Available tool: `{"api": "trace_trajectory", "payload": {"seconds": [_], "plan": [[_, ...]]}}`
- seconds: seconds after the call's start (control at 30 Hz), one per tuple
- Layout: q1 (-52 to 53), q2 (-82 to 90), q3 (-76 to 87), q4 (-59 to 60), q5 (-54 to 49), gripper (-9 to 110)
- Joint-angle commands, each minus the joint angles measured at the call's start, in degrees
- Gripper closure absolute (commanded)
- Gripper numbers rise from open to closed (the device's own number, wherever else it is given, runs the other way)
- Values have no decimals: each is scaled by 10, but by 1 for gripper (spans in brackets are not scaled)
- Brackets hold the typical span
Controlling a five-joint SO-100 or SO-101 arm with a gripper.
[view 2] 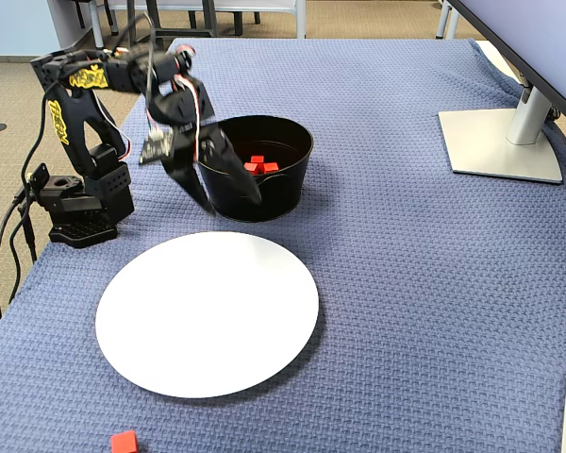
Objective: Pick up the red cubes from the white plate and place them in the black recipient
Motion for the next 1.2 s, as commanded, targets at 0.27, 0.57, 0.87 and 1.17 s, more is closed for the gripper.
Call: {"api": "trace_trajectory", "payload": {"seconds": [0.27, 0.57, 0.87, 1.17], "plan": [[149, -181, -238, 51, -18, 76], [316, -335, -370, 14, -272, 71], [407, -526, -610, -5, -449, 70], [419, -628, -650, -130, -512, 70]]}}
